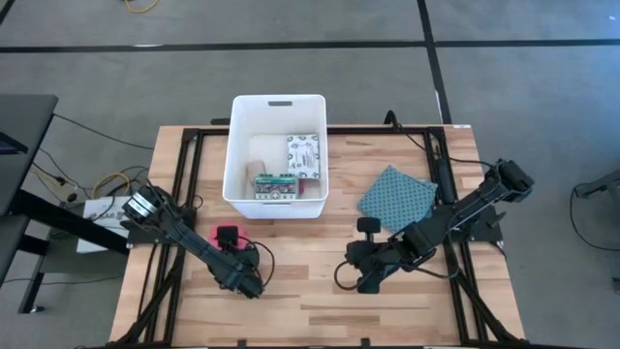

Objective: Pick & place medical supplies in basket/bin
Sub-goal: Put the pink pill organizer into the white bin

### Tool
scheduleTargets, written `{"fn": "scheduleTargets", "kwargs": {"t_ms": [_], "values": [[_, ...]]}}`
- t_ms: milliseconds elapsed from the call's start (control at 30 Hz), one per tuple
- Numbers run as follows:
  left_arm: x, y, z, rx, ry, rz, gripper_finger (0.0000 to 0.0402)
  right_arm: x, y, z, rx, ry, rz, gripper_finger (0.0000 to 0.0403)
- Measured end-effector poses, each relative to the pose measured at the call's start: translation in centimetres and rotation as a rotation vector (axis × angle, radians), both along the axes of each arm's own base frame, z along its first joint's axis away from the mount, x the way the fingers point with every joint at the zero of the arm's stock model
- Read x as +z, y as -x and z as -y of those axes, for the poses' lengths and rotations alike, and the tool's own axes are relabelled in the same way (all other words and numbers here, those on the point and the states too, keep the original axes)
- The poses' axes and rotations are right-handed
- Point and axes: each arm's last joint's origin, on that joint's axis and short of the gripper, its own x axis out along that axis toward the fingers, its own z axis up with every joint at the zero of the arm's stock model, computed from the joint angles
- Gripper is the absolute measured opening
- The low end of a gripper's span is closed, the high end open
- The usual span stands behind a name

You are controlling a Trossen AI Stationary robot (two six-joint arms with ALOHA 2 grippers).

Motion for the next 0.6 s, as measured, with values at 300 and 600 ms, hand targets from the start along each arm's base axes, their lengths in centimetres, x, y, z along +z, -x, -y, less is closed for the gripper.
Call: {"fn": "scheduleTargets", "kwargs": {"t_ms": [300,600], "values": [[2.6,-1.9,3.8,-0.057,0.184,0.094,0.0218,0.0,0.0,0.0,0.0,0.0,0.0,0.0],[4.1,-4.0,6.8,-0.106,0.375,0.29,0.0218,0.0,0.0,0.0,0.0,0.0,0.0,0.0]]}}
